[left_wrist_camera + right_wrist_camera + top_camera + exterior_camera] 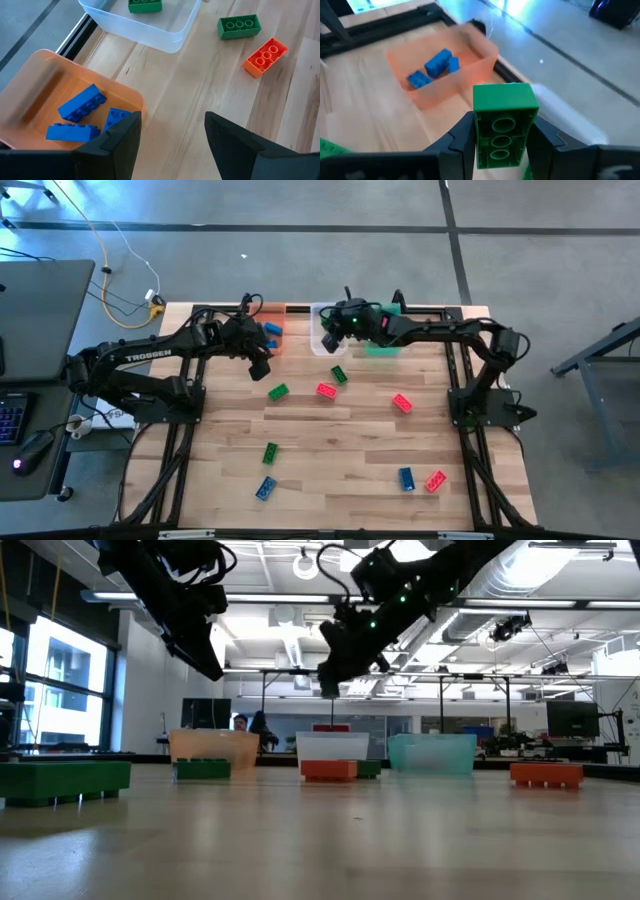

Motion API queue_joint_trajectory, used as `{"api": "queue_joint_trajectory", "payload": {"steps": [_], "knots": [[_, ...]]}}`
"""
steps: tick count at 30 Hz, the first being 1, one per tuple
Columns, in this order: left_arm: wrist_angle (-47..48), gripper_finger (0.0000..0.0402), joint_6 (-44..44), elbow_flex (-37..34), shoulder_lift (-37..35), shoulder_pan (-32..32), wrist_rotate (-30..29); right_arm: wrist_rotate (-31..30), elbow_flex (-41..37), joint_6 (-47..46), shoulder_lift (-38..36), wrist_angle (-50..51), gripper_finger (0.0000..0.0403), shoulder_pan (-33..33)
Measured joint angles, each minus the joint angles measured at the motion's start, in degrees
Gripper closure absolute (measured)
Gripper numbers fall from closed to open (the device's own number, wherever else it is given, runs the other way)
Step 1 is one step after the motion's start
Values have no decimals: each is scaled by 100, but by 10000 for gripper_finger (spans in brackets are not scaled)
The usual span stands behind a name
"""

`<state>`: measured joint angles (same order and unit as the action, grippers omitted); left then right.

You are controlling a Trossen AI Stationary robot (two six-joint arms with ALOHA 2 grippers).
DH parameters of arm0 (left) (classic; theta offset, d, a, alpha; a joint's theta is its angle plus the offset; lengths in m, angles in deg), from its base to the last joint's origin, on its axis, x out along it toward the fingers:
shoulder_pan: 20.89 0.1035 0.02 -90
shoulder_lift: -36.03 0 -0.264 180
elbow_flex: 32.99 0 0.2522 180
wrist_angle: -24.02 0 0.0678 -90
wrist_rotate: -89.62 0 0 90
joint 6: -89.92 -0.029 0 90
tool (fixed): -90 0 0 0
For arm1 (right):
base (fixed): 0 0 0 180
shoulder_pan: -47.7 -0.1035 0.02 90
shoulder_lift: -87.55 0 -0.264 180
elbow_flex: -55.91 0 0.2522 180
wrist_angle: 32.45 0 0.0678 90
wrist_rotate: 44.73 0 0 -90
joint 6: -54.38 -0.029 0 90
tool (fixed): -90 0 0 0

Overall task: Sort & place blocks by color
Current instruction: Put the green game piece into the bin, then put the blue game piece into the bin

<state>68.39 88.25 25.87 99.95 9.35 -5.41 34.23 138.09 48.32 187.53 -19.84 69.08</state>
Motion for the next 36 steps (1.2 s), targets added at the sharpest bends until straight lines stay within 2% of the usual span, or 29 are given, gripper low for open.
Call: {"api": "queue_joint_trajectory", "payload": {"steps": [15,17,21,24,31,36], "knots": [[2,194,0,0,0,-2,-8,171,-9,-296,794,271,296,131],[2,194,0,0,0,-1,-8,144,-9,-296,797,307,273,151],[2,194,0,0,0,0,-8,-44,28,-279,781,322,181,149],[2,194,0,0,0,0,-8,-51,163,-137,770,388,135,149],[57,194,0,0,0,-2,-8,58,1009,-95,768,1822,118,109],[129,194,2,0,0,0,-8,168,1587,-15,759,2770,118,-199]]}}
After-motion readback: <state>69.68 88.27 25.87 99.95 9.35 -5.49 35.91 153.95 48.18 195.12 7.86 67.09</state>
